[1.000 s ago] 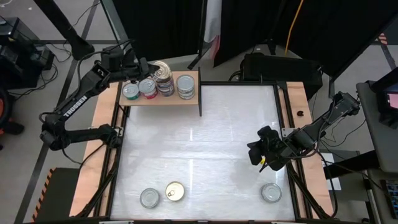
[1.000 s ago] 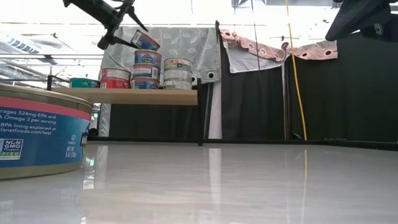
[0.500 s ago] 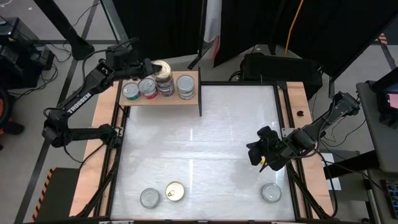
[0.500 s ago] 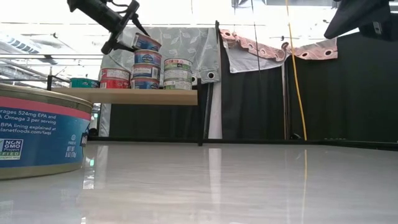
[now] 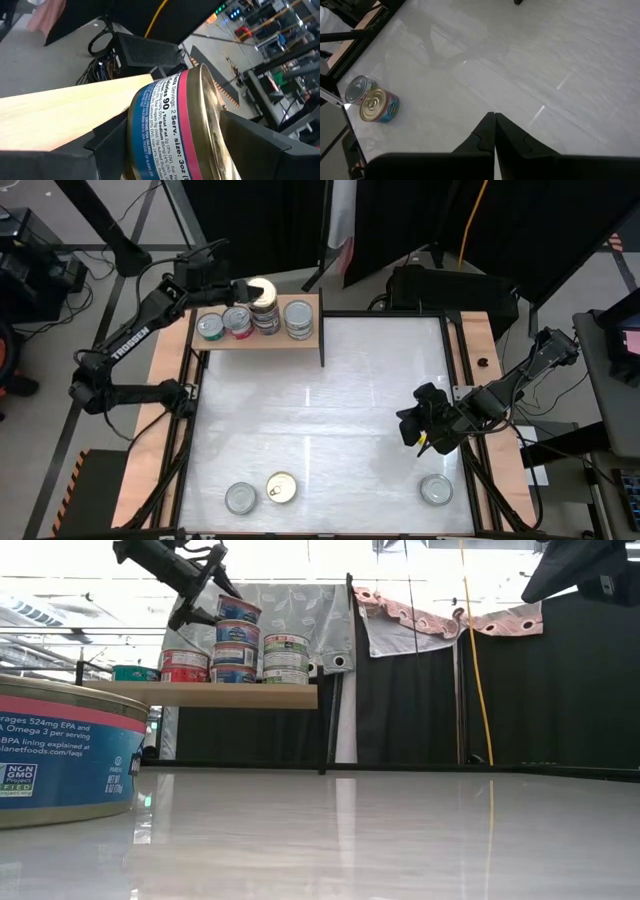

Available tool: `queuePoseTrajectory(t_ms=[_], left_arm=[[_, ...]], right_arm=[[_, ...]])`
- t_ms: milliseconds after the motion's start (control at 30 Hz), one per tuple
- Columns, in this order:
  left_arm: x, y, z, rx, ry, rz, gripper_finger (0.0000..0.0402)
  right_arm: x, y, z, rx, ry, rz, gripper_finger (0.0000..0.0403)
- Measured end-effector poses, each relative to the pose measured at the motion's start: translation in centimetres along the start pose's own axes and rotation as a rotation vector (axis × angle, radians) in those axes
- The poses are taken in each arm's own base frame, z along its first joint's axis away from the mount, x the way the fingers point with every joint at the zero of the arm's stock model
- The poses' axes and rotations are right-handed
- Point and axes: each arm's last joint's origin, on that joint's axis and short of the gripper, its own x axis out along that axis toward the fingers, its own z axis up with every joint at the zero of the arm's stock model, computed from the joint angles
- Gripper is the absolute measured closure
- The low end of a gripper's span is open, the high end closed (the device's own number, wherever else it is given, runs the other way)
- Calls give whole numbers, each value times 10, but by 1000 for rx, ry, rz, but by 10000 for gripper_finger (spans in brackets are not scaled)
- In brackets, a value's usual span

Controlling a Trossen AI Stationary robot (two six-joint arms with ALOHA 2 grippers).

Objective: Stack canned seafood by type on shelf
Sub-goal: Stack the blue pink tuna can on top of the blue pink tuna cans on the shelf, then stack the green white tuna can on top of the green white tuna cans on the shelf

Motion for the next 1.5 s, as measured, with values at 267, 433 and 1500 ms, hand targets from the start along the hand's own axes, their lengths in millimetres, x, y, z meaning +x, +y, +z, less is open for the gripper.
queuePoseTrajectory(t_ms=[267, 433, 1500], left_arm=[[9, 0, 3, 104, 6, -45, 107], [5, -2, 4, 158, -15, -57, 107], [-101, -99, 45, 524, -263, 14, 112]], right_arm=[[0, 0, 0, 7, 0, 3, 403], [0, 1, 0, 20, 0, 6, 403], [-34, 24, -7, 190, 472, 166, 403]])
